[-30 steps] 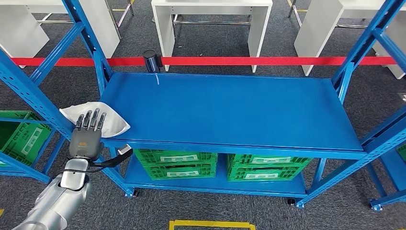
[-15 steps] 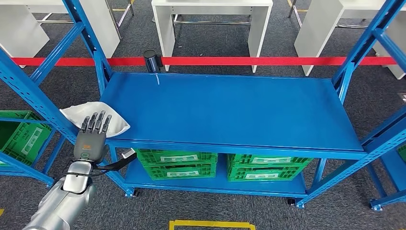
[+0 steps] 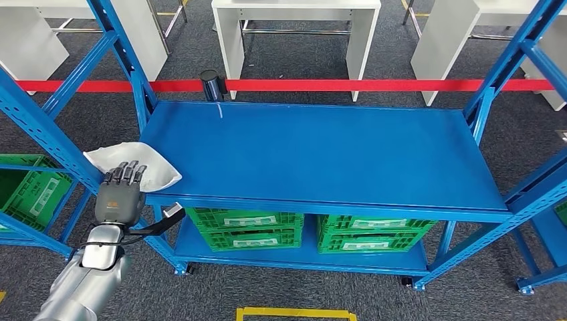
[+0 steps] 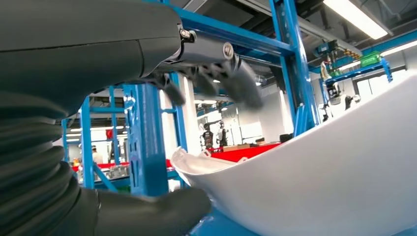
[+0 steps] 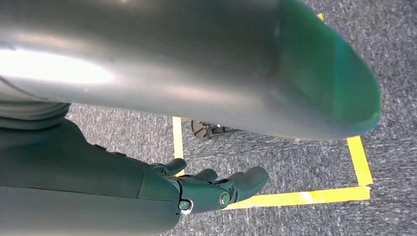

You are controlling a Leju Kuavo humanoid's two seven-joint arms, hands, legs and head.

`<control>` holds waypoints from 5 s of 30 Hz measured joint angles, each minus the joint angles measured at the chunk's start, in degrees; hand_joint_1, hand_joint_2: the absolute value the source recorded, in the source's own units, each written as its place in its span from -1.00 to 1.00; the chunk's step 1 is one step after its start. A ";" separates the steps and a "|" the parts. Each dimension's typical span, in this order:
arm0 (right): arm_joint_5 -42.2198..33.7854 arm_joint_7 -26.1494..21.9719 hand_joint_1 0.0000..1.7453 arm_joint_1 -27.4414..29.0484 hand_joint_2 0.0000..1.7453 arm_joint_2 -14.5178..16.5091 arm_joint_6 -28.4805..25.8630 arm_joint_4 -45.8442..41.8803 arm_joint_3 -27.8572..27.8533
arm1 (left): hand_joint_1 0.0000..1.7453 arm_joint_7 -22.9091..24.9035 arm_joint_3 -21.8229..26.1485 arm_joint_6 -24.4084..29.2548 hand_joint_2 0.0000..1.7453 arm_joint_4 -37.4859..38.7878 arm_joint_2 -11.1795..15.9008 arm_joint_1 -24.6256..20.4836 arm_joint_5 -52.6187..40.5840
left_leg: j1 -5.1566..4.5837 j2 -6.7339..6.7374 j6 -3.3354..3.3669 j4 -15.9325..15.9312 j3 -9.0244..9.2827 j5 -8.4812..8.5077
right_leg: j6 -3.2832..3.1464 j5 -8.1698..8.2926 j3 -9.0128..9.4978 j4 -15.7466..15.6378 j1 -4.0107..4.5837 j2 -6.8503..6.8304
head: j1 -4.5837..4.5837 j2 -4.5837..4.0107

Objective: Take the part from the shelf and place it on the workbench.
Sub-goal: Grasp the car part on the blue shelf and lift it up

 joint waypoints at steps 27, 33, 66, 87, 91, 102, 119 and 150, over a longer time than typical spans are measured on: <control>0.28 -0.95 -1.00 0.14 -1.00 -1.18 0.00 0.00 0.91 | 0.40 2.51 0.26 0.00 1.00 -0.02 0.49 0.57 0.00 | 0.00 0.00 0.00 0.00 0.00 0.00 | 0.00 0.00 0.01 0.00 0.00 0.00 | 0.00 0.00; 0.28 -0.99 -1.00 0.12 -1.00 -1.19 0.00 0.00 0.95 | 0.64 2.66 0.26 0.00 1.00 -0.02 0.51 0.56 0.00 | 0.00 0.00 0.00 0.00 0.00 0.00 | 0.00 0.00 0.01 0.00 0.00 -0.01 | 0.00 0.00; 0.26 -1.08 -1.00 0.19 -1.00 -1.68 0.00 0.00 0.95 | -1.00 3.52 0.20 0.00 1.00 0.08 0.45 0.35 0.00 | 0.00 0.00 0.00 0.00 0.01 0.00 | 0.00 0.00 0.00 0.00 0.00 0.00 | 0.00 0.00; 1.26 -1.91 -1.00 0.17 -1.00 -3.75 0.00 -0.15 1.01 | -1.00 5.87 -2.19 0.00 1.00 5.26 -0.06 -3.92 0.00 | -0.01 0.01 0.00 0.00 0.01 0.00 | 0.00 0.01 0.00 0.00 -0.01 0.01 | 0.00 0.00; 1.68 -1.63 -1.00 0.39 -1.00 -4.67 0.00 -0.28 1.05 | -1.00 6.84 -2.38 0.00 1.00 5.78 -0.02 -3.83 0.00 | 0.00 -0.01 0.00 0.00 0.00 0.00 | 0.00 0.01 0.00 0.00 -0.01 0.00 | 0.00 0.00; 3.32 -2.07 -1.00 0.54 -1.00 -6.56 0.00 -0.72 1.91 | -1.00 6.60 1.00 0.00 1.00 1.46 0.44 0.27 0.00 | 0.00 -0.01 0.00 0.00 0.00 0.00 | 0.00 0.00 0.01 0.00 0.00 -0.01 | 0.00 0.00; 2.70 -3.28 -1.00 0.51 -1.00 -6.90 0.00 -0.73 2.45 | 0.26 7.06 2.08 0.00 1.00 0.66 0.56 1.16 0.00 | 0.00 -0.01 0.00 0.00 0.00 0.00 | 0.00 0.01 0.01 0.00 0.00 -0.01 | 0.00 0.00; 2.28 -3.74 -1.00 0.52 -1.00 -8.43 0.00 -2.01 1.56 | -1.00 9.87 3.49 0.00 1.00 0.35 1.23 3.51 0.00 | 0.00 -0.01 0.00 0.00 0.00 0.00 | 0.00 0.01 0.01 0.00 0.00 -0.01 | 0.00 0.00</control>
